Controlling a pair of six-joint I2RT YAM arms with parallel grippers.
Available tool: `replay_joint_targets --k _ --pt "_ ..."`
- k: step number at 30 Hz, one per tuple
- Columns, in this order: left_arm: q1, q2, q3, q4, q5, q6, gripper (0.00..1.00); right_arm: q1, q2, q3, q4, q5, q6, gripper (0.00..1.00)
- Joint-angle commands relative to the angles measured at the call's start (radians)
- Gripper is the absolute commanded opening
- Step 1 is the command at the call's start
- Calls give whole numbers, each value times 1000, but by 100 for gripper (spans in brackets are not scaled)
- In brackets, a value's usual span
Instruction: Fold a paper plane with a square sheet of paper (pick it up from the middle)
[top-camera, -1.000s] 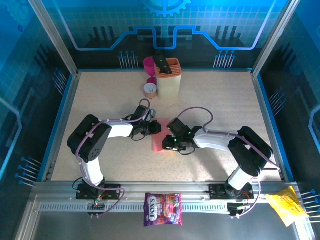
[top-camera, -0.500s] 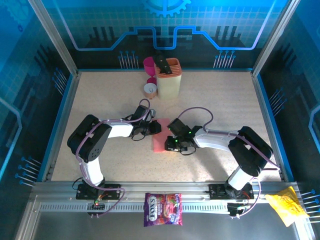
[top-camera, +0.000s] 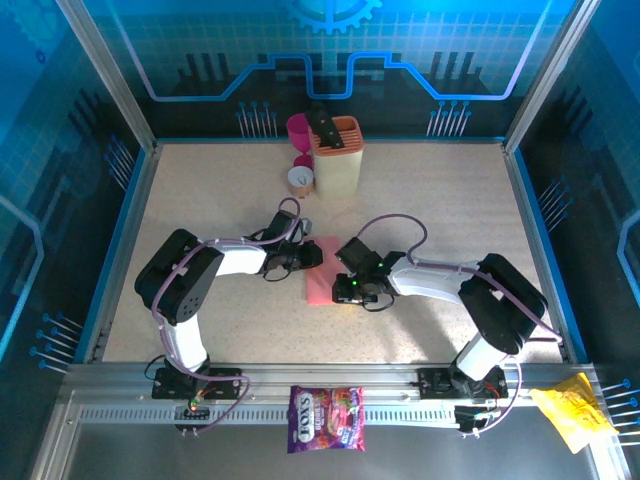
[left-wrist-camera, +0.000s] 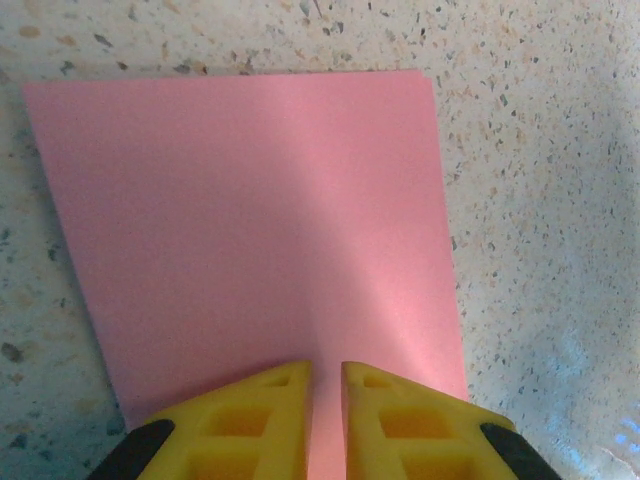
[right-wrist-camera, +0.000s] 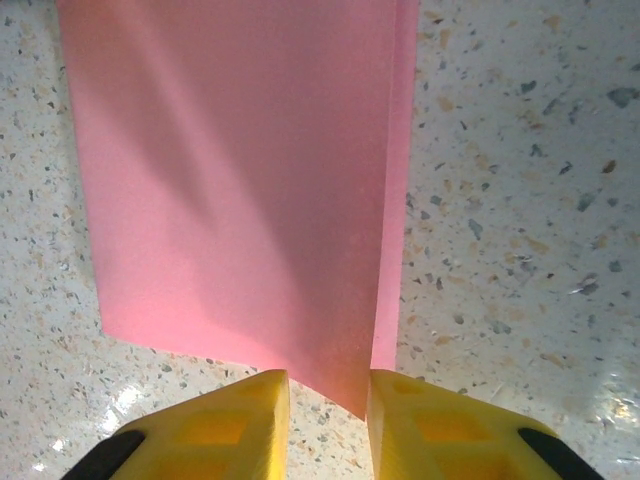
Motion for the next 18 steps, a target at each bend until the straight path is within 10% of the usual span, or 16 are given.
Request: replay_joint_targets --k 1,18 --pt "-1 37 -7 -37 -2 14 18 -1 -26 24 -34 14 -15 27" --pt "-1 40 -14 -31 -2 13 18 -50 -2 -5 108 -70 34 31"
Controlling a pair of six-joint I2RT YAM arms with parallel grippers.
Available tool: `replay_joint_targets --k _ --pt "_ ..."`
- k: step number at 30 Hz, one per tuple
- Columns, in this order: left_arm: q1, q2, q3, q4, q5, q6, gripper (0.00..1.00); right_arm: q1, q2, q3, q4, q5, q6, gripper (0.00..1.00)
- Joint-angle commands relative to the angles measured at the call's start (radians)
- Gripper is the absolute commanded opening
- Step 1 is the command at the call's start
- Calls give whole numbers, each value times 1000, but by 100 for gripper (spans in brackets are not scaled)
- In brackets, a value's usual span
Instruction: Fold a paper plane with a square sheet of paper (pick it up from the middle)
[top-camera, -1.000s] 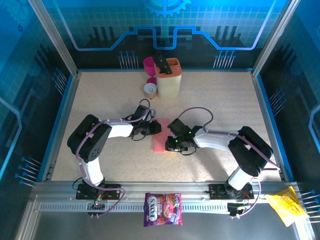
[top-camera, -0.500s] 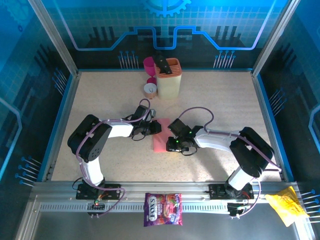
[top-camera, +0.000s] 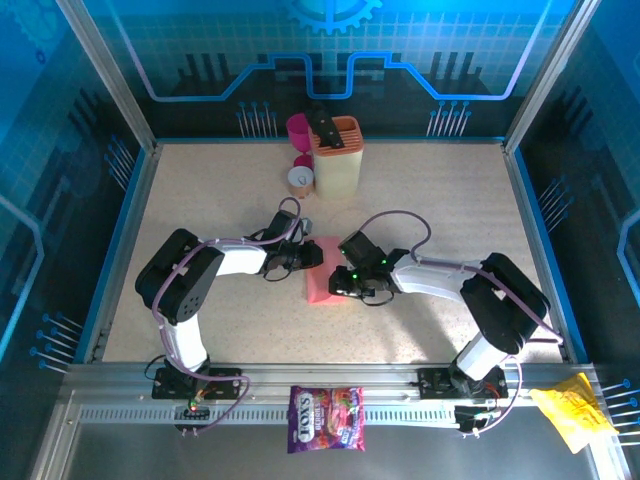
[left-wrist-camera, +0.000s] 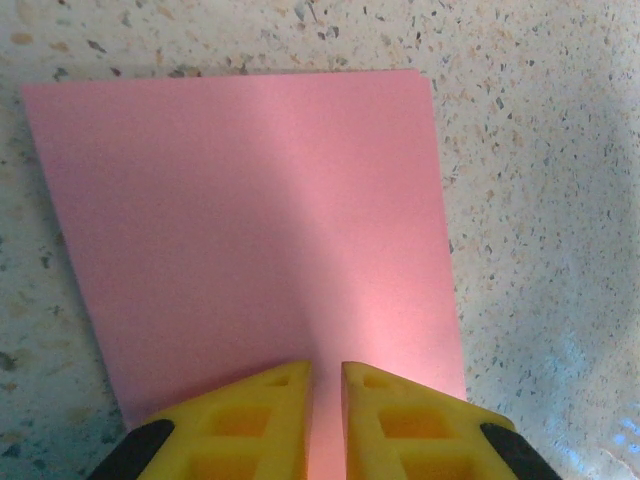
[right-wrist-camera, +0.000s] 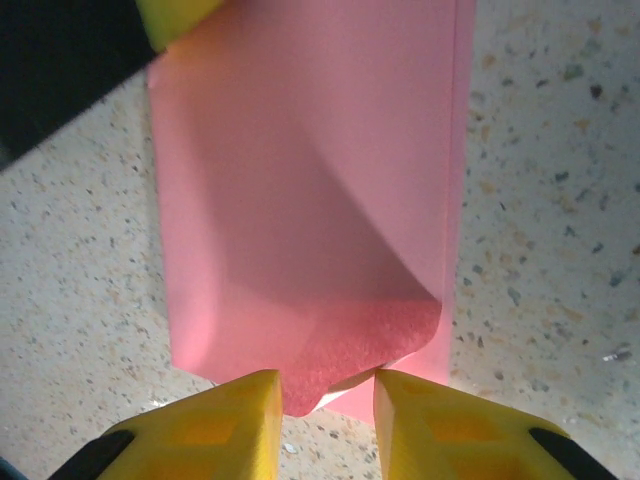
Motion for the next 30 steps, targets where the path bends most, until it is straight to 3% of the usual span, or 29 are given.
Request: replay_joint_targets --k 1,9,12,30 --pt "0 36 -15 -38 -2 13 18 -14 6 -2 18 -31 15 31" --pt "0 33 -14 -38 -3 14 18 -17 -6 -49 30 -41 34 45" --pt "-1 33 -14 -39 -3 16 17 -18 -15 -73 45 -43 44 46" --pt "-1 36 -15 -37 -2 14 17 -40 -14 -72 85 -68 51 32"
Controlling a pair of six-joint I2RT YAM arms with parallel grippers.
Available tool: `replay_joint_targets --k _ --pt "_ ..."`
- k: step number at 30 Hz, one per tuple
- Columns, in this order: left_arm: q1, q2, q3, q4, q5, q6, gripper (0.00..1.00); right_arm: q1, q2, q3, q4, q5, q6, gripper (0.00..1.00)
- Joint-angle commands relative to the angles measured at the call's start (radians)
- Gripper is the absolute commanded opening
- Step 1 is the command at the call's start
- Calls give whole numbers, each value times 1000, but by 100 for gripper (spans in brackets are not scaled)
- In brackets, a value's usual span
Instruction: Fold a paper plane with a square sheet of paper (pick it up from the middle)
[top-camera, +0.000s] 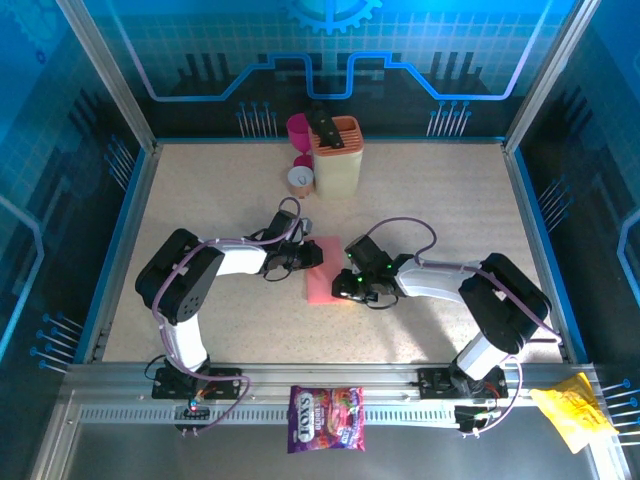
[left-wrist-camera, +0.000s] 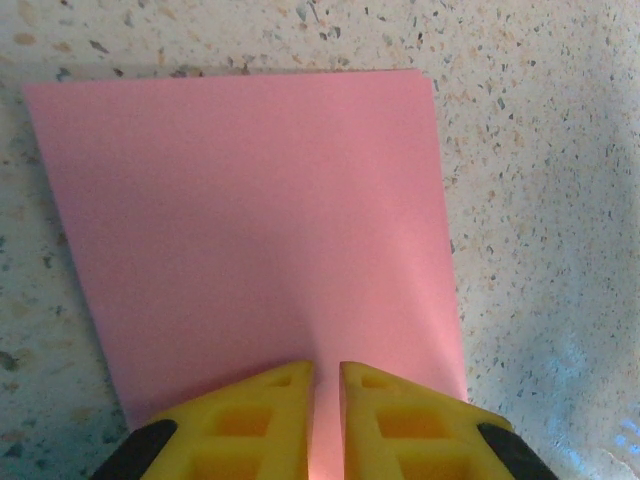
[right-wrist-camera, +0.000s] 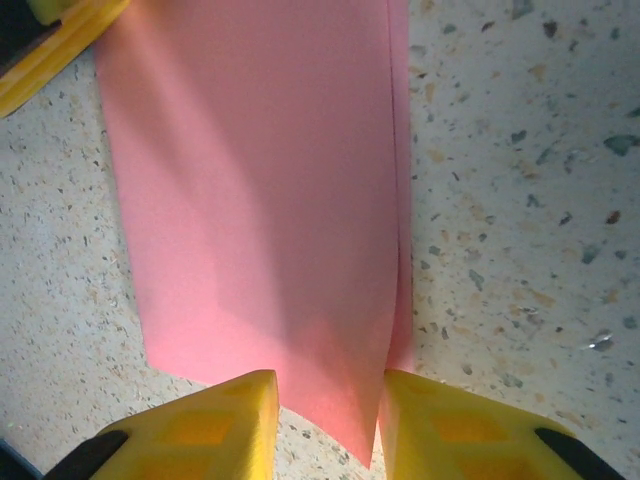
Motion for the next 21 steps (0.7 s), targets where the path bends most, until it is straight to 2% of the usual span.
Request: replay_joint_targets --k 1,17,21 --pt "-1 36 -13 -38 -3 16 17 -13 -11 6 3 -14 6 33" --pt "-1 36 -14 -37 -1 16 17 -38 6 0 67 -44 24 31" --pt "-1 37 -14 -35 0 15 17 -45 24 0 87 -60 31 33"
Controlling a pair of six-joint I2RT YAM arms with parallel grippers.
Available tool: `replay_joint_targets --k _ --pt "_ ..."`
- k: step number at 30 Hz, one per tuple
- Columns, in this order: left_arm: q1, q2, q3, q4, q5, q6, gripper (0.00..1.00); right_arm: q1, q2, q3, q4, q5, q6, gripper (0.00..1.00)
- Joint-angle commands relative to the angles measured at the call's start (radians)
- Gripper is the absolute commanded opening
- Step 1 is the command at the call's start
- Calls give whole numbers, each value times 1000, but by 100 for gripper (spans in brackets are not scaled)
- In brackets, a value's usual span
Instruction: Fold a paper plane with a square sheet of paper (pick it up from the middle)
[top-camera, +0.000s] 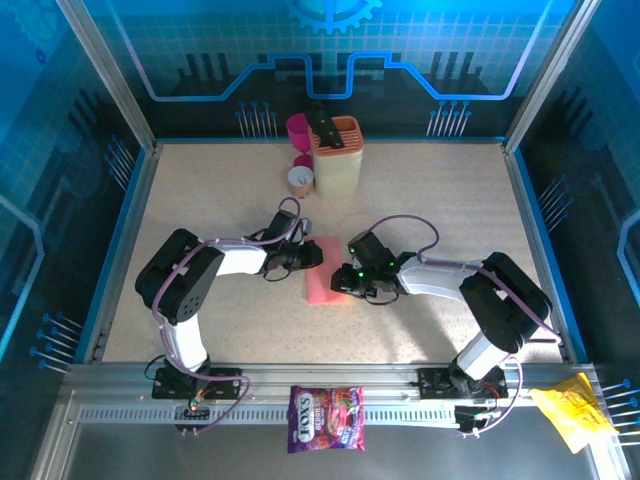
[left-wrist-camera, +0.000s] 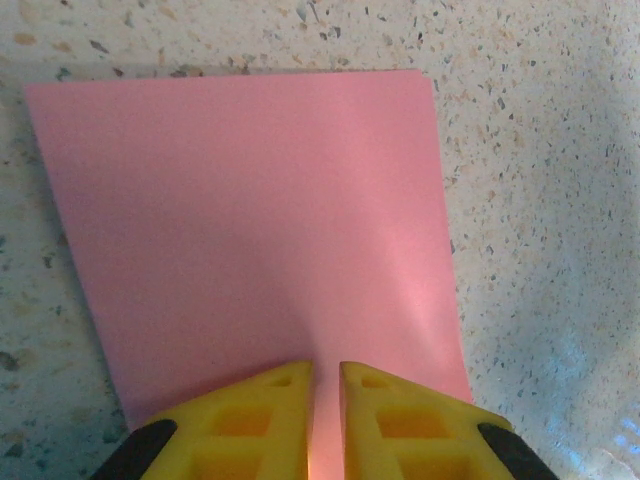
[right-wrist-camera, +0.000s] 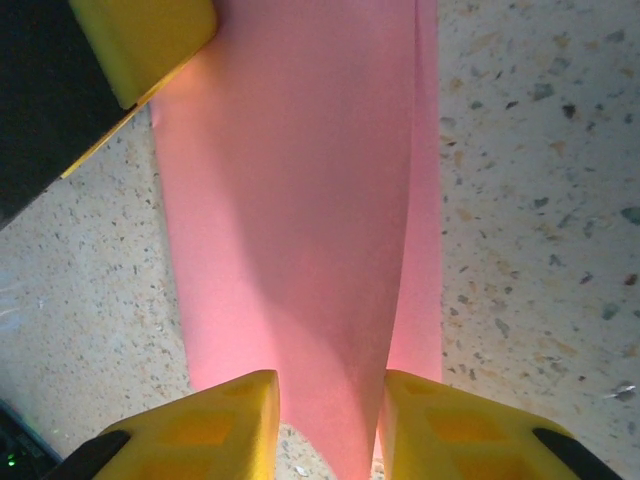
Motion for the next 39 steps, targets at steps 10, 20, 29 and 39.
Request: replay_joint_targets --k 10,20,29,39 --pt "-1 38 -9 -39 -1 15 17 -56 60 -3 90 -73 31 33" --pt "-1 40 -6 -42 0 15 17 -107 110 28 139 -123 35 31" --pt "-2 39 3 -51 3 18 17 -134 167 84 133 -158 20 28" --pt "-1 -11 48 -110 3 55 22 -144 153 40 154 -152 27 9"
